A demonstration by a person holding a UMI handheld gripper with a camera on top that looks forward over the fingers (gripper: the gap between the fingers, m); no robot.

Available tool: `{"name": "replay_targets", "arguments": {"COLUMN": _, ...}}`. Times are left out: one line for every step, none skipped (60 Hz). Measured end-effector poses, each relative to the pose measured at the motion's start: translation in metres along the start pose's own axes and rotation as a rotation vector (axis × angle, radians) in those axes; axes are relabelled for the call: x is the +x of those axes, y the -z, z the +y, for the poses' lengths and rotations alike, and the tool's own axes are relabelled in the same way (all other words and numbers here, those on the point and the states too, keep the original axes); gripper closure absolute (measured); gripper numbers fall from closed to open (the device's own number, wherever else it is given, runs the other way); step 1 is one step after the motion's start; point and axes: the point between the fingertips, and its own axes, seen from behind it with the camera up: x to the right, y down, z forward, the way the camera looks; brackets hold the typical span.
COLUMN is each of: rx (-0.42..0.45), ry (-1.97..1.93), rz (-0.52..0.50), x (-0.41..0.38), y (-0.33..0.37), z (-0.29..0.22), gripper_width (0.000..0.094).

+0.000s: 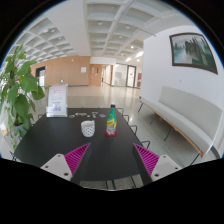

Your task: Pour water

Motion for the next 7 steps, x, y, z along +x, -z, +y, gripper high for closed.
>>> {"name": "replay_targets", "arguments": {"rx": -0.003, "ry": -0.005, "rz": -0.004, "x": -0.0011, "y": 0.0014, "z": 0.0009, "gripper_width": 0.0078}}
{"name": "replay_targets", "arguments": {"rx": -0.004, "ry": -0.010, "rz": -0.008, "x": -0.0025, "y": 0.0028, "z": 0.0019, "gripper_width": 0.0080}}
{"name": "replay_targets", "arguments": {"rx": -0.006, "ry": -0.015, "rz": -0.010, "x": -0.0036, "y": 0.0038, "z": 0.0026, "gripper_width": 0.0080}}
{"name": "replay_targets", "arguments": {"rx": -0.006, "ry": -0.018, "rz": -0.011, "x": -0.0048, "y": 0.0044, "z": 0.0029, "gripper_width": 0.0082}}
{"name": "replay_targets", "arguments": {"rx": -0.006, "ry": -0.023, "rz": -0.015, "x": -0.0039, "y": 0.0034, "z": 0.0033, "gripper_width": 0.0080}}
{"name": "replay_targets", "arguments": {"rx": -0.005, "ry": -0.023, "rz": -0.015, "x": -0.0051, "y": 0.0045, "z": 0.0032, "gripper_width": 0.0079}}
{"name": "replay_targets", "arguments": {"rx": -0.004, "ry": -0.023, "rz": -0.014, "x": -0.0059, "y": 0.0054, "z": 0.0029, "gripper_width": 0.0079}}
